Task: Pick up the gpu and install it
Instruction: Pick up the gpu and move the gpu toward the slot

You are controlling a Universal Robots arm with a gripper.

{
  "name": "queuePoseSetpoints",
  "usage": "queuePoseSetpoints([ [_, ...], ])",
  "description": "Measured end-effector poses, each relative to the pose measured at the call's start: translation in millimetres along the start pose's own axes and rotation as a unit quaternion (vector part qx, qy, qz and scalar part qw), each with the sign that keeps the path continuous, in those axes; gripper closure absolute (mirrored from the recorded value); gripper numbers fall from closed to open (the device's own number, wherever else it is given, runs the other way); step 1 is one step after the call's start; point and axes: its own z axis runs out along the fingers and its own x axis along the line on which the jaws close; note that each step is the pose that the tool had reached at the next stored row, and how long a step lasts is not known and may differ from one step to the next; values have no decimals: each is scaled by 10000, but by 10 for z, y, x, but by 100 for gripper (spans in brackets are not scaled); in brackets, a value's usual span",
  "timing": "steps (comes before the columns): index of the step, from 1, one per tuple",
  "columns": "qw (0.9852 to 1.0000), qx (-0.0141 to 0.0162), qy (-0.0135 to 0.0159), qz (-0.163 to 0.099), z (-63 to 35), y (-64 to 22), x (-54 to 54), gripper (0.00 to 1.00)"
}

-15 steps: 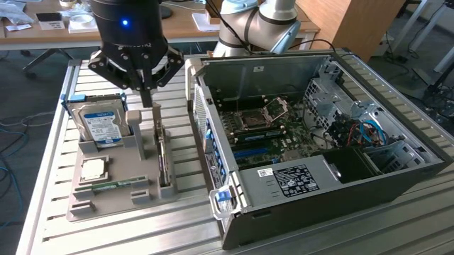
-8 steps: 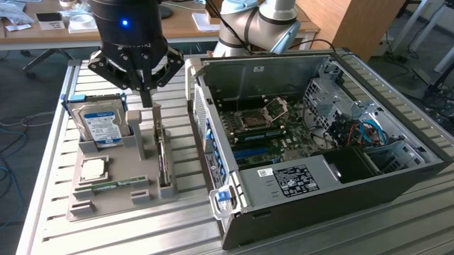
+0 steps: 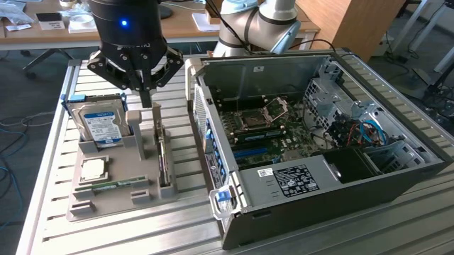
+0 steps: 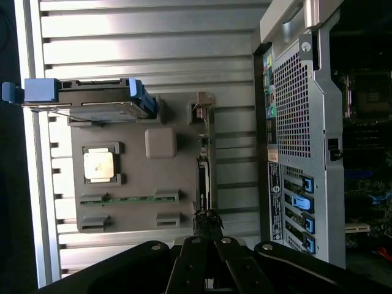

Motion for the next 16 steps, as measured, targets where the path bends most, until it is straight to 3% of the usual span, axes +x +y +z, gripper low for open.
queuePoseSetpoints([
  [6,10000,0,0,0,0,0,0,89],
  [12,10000,0,0,0,0,0,0,59],
  [13,10000,0,0,0,0,0,0,59],
  [14,10000,0,0,0,0,0,0,53],
  [16,10000,0,0,0,0,0,0,53],
])
